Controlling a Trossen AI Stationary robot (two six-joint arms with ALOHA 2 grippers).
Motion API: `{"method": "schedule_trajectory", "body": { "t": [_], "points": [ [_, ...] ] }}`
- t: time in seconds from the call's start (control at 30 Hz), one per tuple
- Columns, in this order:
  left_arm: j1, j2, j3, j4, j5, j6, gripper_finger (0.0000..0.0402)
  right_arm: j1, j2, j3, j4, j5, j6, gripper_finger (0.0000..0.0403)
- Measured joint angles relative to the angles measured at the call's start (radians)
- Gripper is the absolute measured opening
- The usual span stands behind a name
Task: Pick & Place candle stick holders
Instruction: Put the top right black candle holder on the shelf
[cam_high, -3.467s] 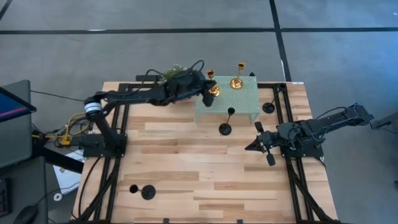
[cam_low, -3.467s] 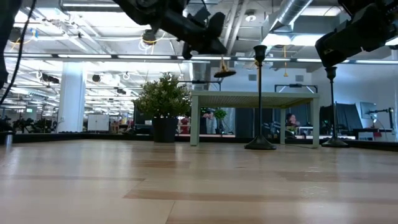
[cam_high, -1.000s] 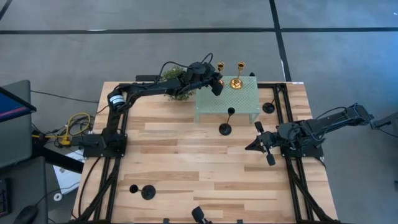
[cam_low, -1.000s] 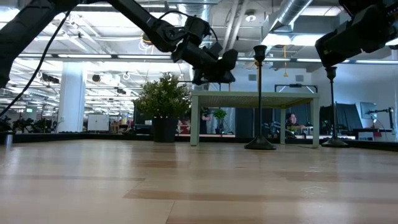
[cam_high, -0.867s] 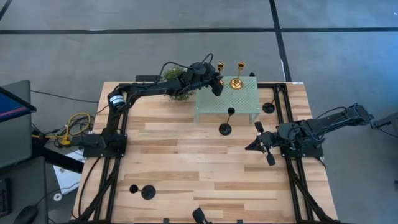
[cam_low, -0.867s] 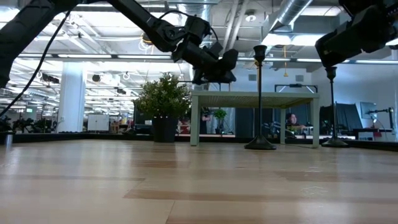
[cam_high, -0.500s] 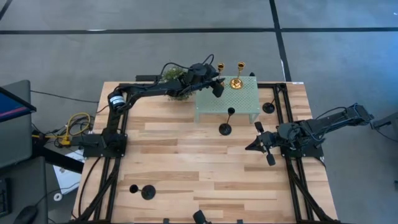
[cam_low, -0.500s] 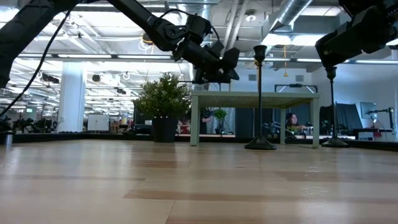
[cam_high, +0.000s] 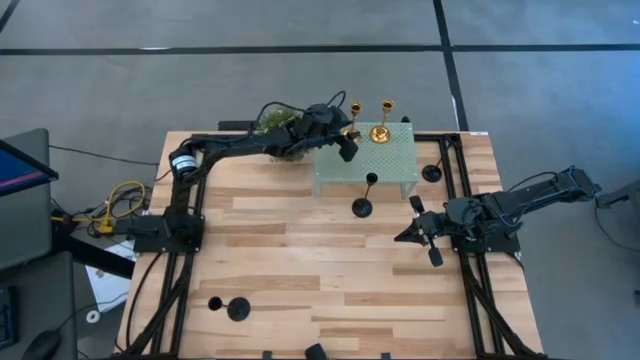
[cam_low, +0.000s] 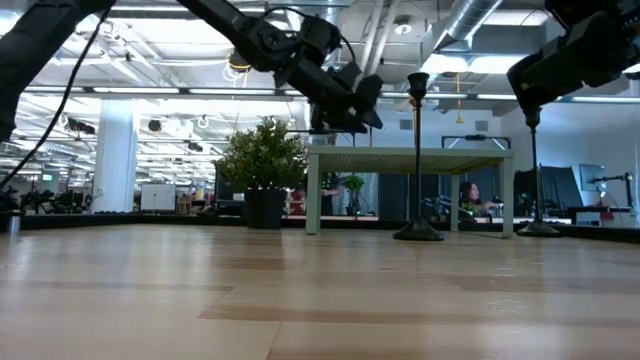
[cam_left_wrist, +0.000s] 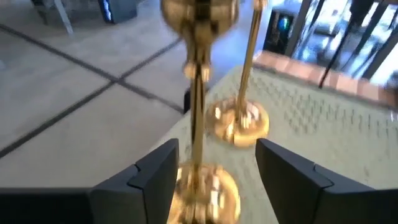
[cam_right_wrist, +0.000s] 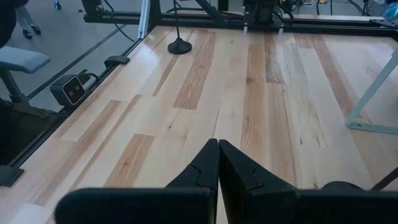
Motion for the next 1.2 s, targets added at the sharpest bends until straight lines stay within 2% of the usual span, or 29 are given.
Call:
{"method": "schedule_trajectory", "body": {
  "t": [0.27,0.77,1.03,1.2],
  "points": [
    [-0.008,-0.177,-0.124,-0.038,-0.006,-0.007,0.0216,0.0,0.0,0.0,-0.002,0.0,0.0,0.0],
    [-0.146,-0.569,-0.514,-0.052,0.003,-0.056,0.0194,0.001,0.0,0.0,0.004,0.0,0.0,0.0],
    [-0.253,-0.674,-0.633,-0.045,0.069,-0.056,0.0169,0.001,0.0,0.0,0.007,0.0,0.005,0.0],
    [-0.33,-0.681,-0.665,-0.049,0.069,-0.056,0.0155,0.001,0.0,0.0,0.007,0.0,0.007,0.0]
  ]
}}
